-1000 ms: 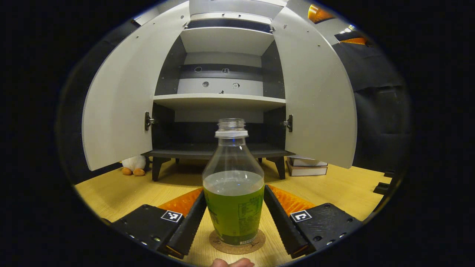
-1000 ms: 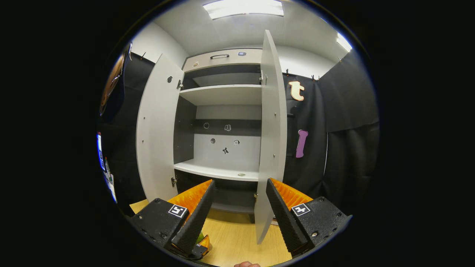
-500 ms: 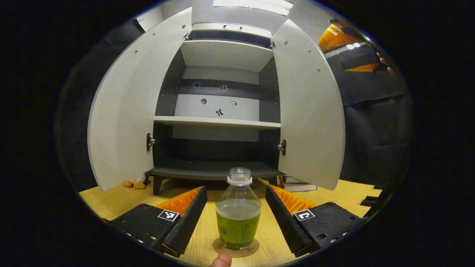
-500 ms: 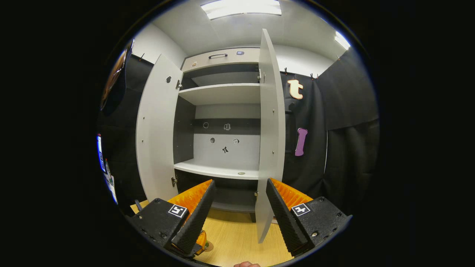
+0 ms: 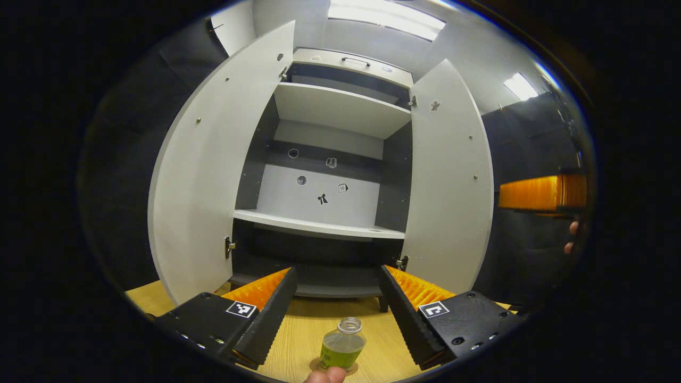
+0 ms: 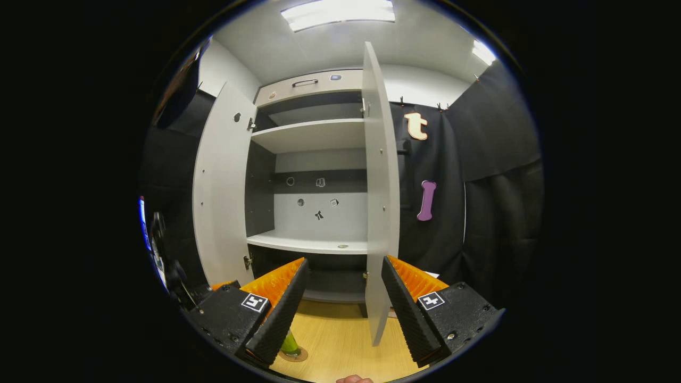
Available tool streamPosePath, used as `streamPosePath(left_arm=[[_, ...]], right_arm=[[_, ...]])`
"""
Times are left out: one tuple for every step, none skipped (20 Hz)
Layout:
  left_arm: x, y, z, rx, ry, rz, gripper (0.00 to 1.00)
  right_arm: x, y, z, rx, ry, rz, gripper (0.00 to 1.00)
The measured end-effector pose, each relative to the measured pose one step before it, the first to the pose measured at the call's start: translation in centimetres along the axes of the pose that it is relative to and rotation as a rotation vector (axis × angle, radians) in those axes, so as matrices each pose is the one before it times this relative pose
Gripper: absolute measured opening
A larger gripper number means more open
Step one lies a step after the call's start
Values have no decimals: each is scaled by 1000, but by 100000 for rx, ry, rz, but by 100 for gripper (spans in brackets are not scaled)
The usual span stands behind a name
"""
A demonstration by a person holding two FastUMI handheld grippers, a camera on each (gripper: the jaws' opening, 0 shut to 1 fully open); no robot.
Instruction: Grasp the bottle in the cabinet with the left hand and place it on the coaster, then close the right door with the right hand and the left door with the left hand.
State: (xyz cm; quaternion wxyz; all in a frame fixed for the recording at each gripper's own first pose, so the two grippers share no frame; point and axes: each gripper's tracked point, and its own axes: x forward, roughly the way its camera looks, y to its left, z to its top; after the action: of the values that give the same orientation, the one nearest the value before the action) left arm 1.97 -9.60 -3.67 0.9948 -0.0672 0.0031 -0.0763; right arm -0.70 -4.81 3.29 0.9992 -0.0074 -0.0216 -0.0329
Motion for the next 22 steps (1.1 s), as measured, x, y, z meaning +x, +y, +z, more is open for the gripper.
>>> streamPosePath(left_arm=[[-217,272,880,282,-60,80,99],[-126,407,559,174,118,653,95],[-30,544,634,491,368,432,95],[-82,563,517,977,-151,814,99],[-166,693,601,1451,-543,1364,95],[-547,684,-1,1408,-293,1380,95],[-312,660,-174,1078,44,895,100],[-40,326,22,582,332,770,95],[23,278,-86,14,175,679,95],[-70,97,-103,-407,206,308,99],[-34,-6,-7,-610,135,145,95],[-37,125,89,-294,-90,580,95],[-143,203,-91,-29,-338,1058,95],[-190,143,-13,84,-170,632,95],[-184,5,28,-226,-190,-62,95],[-231,-10,-127,-537,103,-134,95],[-83,87,-88,-104,395,440,99],[-203,166,-140,243,461,821,95],[-128,112,75,445,143,467,95],[-185,95,75,414,-289,433,95],[-143,67,13,-6,-287,119,95],[-138,-37,64,-324,-62,-225,95]], right_arm=[[-62,25,-366,2124,-662,-151,84],[-40,128,-424,2492,-520,277,84],[5,75,-346,2361,-416,172,84],[-10,-103,-244,1780,-450,-145,84],[35,-298,26,1113,-681,-627,84],[96,-411,132,404,-876,-558,84],[210,-282,438,-39,-1242,-389,84],[299,-261,-11,-240,249,85,84],[205,-322,-254,75,1341,-102,84],[110,-406,130,912,141,-94,84],[34,-296,679,573,-566,108,84],[63,-695,1056,-117,-1709,-1017,84],[146,-1038,1471,-680,-2271,-1736,84],[198,-1165,1454,-1424,-2307,-1764,84],[378,-1330,1505,-1941,-1432,-2484,84],[465,-1859,1403,-1269,-1923,-3484,84],[609,-1519,1540,-549,-2280,-2603,84],[877,-1254,1506,99,-1594,-2656,84],[846,-865,904,361,-901,-1674,84],[1129,-794,600,76,423,-1128,84],[1199,-510,431,377,705,-347,84],[1292,-700,112,793,762,-1139,84]])
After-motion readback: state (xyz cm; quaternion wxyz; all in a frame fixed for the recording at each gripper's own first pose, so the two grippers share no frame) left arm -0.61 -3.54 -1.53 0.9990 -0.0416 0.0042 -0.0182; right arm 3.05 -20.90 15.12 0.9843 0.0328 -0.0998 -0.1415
